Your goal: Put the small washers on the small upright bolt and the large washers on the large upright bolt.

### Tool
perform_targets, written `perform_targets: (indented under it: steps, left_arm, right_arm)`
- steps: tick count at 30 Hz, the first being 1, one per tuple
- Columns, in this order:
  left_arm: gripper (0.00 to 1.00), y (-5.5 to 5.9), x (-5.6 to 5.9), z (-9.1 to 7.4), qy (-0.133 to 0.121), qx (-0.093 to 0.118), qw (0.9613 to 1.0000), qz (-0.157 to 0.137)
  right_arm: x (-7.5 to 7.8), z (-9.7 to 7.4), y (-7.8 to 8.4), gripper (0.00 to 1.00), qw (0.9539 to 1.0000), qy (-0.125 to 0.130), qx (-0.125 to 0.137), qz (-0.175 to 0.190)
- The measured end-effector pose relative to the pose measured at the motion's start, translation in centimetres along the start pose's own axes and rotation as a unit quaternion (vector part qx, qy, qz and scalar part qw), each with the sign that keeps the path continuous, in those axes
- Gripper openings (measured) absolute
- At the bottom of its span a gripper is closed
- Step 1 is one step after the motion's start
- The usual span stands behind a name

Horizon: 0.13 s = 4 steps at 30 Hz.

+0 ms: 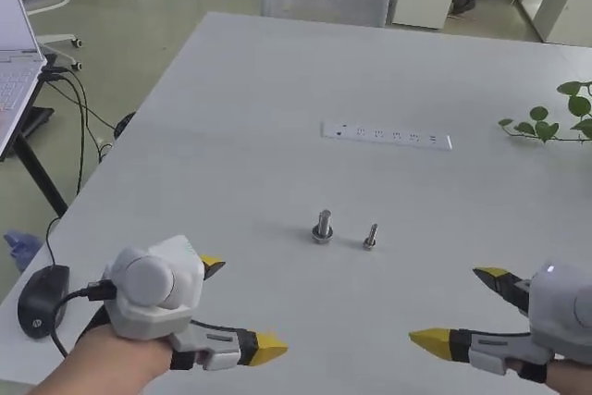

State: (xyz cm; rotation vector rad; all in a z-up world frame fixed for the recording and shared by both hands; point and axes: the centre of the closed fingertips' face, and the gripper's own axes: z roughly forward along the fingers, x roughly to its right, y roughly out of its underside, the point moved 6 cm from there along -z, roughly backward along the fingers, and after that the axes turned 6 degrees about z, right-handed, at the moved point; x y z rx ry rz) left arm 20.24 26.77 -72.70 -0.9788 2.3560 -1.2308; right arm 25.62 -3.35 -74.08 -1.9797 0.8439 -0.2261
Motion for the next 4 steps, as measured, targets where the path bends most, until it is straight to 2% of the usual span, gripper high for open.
perform_targets:
  steps: [2,4]
  left_arm:
    - [0.92,0.29,-0.02,0.05,0.002,-0.004,1.0000,-0.002]
    - [0.92,0.44,-0.04,0.12,0.004,-0.006,1.0000,-0.002]
  right_arm:
    - [-0.16,-0.02,0.24,1.00,0.9999,-0.001,0.003,-0.015]
    - [-0.34,-0.14,0.33,1.00,0.9999,-0.005,0.007,-0.006]
